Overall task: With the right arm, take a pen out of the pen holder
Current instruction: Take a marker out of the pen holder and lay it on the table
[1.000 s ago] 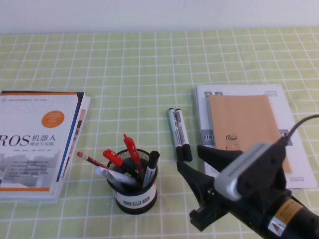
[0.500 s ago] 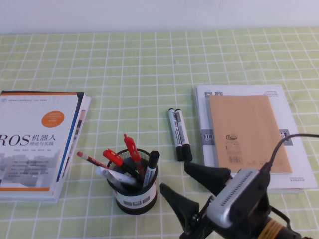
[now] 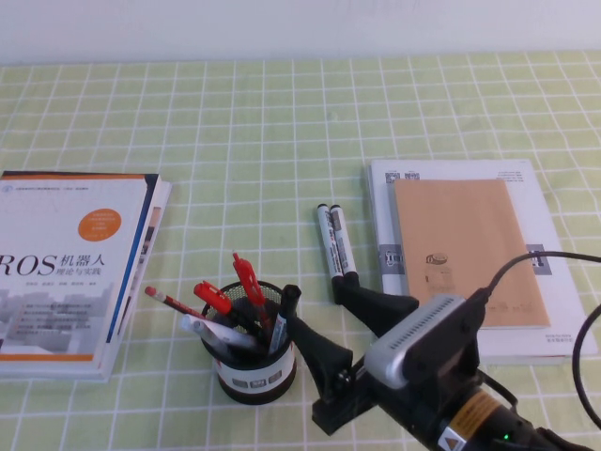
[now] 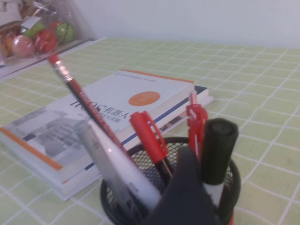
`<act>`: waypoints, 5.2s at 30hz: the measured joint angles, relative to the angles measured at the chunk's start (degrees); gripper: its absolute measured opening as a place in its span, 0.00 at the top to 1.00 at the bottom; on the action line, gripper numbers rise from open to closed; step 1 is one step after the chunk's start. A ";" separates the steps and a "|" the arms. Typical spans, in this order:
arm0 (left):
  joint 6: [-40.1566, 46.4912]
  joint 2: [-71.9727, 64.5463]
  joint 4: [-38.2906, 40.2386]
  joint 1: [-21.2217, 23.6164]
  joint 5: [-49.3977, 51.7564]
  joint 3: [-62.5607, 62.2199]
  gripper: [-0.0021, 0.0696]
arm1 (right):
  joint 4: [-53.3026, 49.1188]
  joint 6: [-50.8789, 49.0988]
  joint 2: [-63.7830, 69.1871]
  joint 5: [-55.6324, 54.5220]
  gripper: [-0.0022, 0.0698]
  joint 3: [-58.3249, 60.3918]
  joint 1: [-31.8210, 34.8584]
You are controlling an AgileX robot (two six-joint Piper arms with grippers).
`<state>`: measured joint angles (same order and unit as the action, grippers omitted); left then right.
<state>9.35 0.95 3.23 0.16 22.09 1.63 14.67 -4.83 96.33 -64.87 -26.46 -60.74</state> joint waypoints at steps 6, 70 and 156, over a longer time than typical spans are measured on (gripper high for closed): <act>0.00 0.00 0.00 0.00 0.00 0.00 0.98 | 1.34 -0.21 2.68 -0.13 0.33 -2.69 0.00; 0.00 0.00 0.00 0.00 0.00 0.00 0.98 | 1.08 1.92 -6.51 11.44 0.83 -10.93 1.72; 0.00 0.00 0.00 0.00 0.00 0.00 0.98 | 7.97 7.51 29.70 104.16 0.69 -77.70 29.59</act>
<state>9.35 0.95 3.23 0.16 22.09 1.63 22.65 2.68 126.03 39.29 -104.16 -31.15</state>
